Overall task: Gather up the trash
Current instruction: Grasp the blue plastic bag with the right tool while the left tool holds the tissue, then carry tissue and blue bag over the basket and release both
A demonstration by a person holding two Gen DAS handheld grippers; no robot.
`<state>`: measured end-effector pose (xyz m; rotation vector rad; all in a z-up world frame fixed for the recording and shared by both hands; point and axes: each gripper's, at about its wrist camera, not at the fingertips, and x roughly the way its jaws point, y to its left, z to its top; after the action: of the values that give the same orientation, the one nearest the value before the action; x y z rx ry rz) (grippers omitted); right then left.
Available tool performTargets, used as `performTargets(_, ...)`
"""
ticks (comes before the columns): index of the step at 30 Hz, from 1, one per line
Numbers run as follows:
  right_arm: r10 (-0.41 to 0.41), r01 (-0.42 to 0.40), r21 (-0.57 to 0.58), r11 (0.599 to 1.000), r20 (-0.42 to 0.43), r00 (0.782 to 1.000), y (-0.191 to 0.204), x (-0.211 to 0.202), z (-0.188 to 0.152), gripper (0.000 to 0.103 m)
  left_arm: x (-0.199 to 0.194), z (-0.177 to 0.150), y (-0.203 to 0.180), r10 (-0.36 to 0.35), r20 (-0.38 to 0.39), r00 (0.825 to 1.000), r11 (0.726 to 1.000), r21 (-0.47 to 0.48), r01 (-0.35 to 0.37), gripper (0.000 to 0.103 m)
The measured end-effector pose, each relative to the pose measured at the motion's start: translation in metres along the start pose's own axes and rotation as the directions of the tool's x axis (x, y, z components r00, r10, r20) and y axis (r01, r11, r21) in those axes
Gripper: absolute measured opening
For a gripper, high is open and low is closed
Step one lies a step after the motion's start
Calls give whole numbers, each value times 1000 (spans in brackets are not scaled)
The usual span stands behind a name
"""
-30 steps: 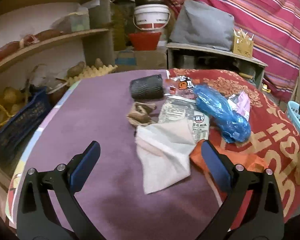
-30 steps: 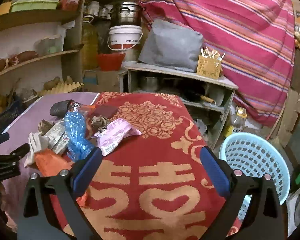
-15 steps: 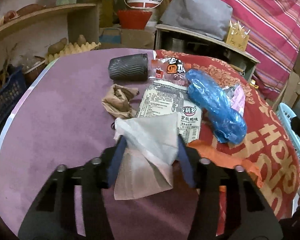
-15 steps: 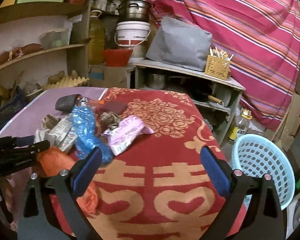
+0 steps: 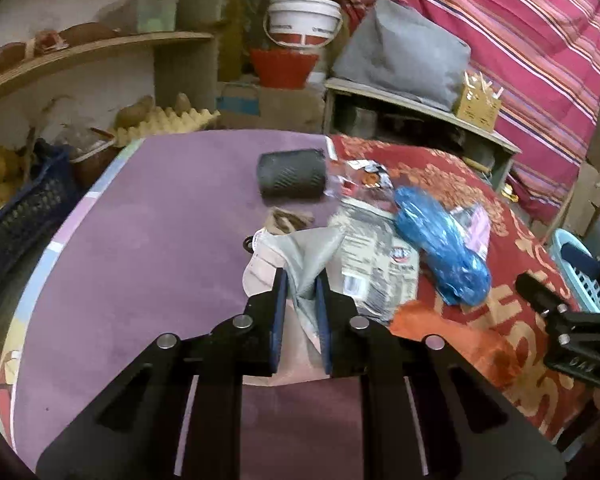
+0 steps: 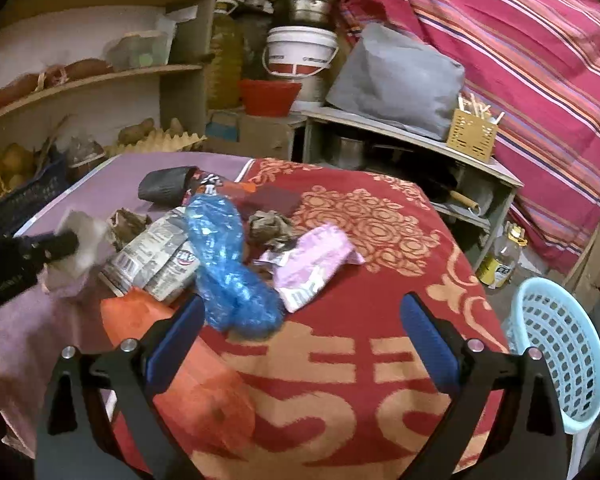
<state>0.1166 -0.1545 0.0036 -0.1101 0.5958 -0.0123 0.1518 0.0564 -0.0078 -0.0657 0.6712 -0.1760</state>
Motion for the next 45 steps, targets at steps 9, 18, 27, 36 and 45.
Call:
performTargets(9,0,-3,-47,999,-77,997,24,31,2,92,-6,8,13,47,55,997,999,5,-48,13)
performTargets(18,106,-114,-42,993,-163,981,29,51,1,33,0,5,6,68,52,996,997,32,-70,13)
performTargets(27,152,-152,-7,988,6,988,2,-10,14,27,-16,5,-2,72,93,993,997,30,-75,13)
performTargets(36,146,-151,46,988,93,985,-51,-62,17,27,-44,11,-32,41,155,987,998,49,-49,13)
performTargets(45,62,-77,123,989,126,990,-119,-86,-2,27,-50,18,-103,-49,177,983,992,121,28,13)
